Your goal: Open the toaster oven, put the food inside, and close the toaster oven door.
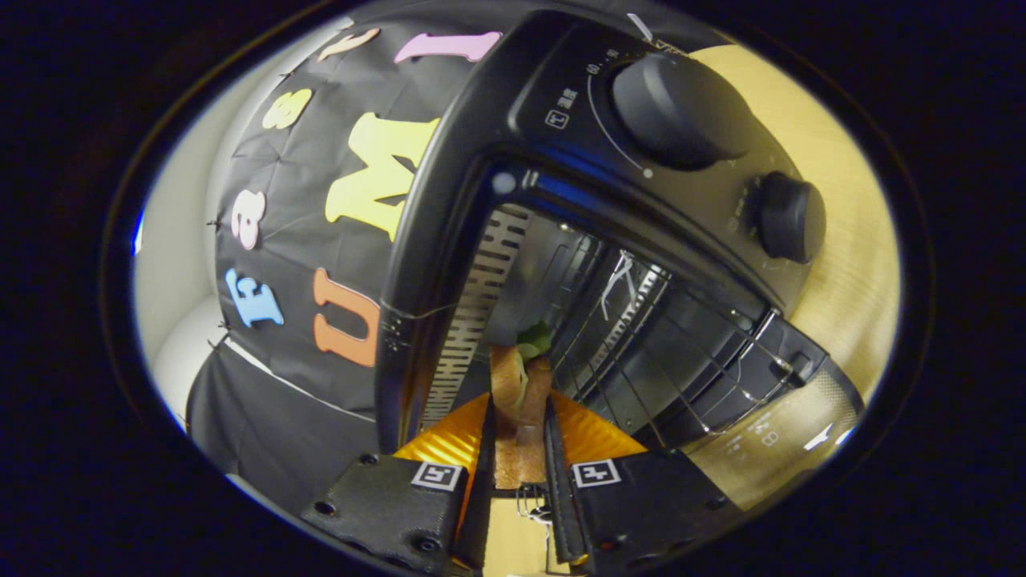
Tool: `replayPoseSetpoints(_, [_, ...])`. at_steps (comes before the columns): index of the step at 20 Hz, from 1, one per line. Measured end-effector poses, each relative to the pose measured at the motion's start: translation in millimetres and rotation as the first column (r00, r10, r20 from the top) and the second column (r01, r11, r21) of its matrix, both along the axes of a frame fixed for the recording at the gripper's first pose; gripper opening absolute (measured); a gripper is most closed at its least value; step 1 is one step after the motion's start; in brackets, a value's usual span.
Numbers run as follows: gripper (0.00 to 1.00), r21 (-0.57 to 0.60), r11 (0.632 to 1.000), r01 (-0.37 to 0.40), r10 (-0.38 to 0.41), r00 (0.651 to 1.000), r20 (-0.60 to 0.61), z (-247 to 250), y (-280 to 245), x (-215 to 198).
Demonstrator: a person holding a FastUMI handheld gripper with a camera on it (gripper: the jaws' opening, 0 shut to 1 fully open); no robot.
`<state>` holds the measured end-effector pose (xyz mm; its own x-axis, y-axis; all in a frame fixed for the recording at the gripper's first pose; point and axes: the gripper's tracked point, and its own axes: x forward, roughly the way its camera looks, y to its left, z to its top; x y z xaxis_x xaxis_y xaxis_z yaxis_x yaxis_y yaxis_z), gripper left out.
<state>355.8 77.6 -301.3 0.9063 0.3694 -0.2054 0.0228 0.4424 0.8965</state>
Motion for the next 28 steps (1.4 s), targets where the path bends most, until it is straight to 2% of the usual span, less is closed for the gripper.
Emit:
replayPoseSetpoints(2, [0.36,-0.133,0.991,-0.006,0.003,1.0,-0.021,-12,-3,3])
replayPoseSetpoints(5, [0.38,-0.244,0.97,-0.014,0.006,1.0,-0.03,-13,-6,4])
replayPoseSetpoints(8, [0.52,-0.396,0.918,-0.004,-0.013,0.999,-0.04,-13,-14,7])
replayPoseSetpoints(10, [0.64,-0.548,0.836,-0.006,-0.029,0.998,-0.055,-19,-23,1])
replayPoseSetpoints(13, [0.83,-0.652,0.758,0.002,-0.054,0.997,-0.06,-16,-33,-3])
replayPoseSetpoints(14, [0.84,-0.687,0.727,0.014,-0.049,0.998,-0.031,-11,-36,-6])
replayPoseSetpoints(17, [0.89,-0.807,0.584,0.081,-0.044,0.997,0.068,6,-46,-23])
replayPoseSetpoints(18, [0.92,-0.826,0.558,0.084,-0.023,0.996,0.085,9,-45,-31])
replayPoseSetpoints(19, [0.92,-0.829,0.553,0.081,-0.005,0.995,0.095,11,-40,-40])
replayPoseSetpoints(21, [0.92,-0.822,0.566,0.066,0.017,0.996,0.091,5,-34,-59])
replayPoseSetpoints(23, [0.96,-0.822,0.57,0.014,0.047,0.998,0.05,-4,-24,-87])
replayPoseSetpoints(24, [1.0,-0.826,0.564,-0.016,0.049,0.999,0.014,-13,-22,-103])
replayPoseSetpoints(26, [1.0,-0.834,0.548,-0.062,0.065,0.997,-0.032,-29,-14,-131])
replayPoseSetpoints(28, [1.0,-0.854,0.51,-0.101,0.08,0.994,-0.069,-46,-9,-154])
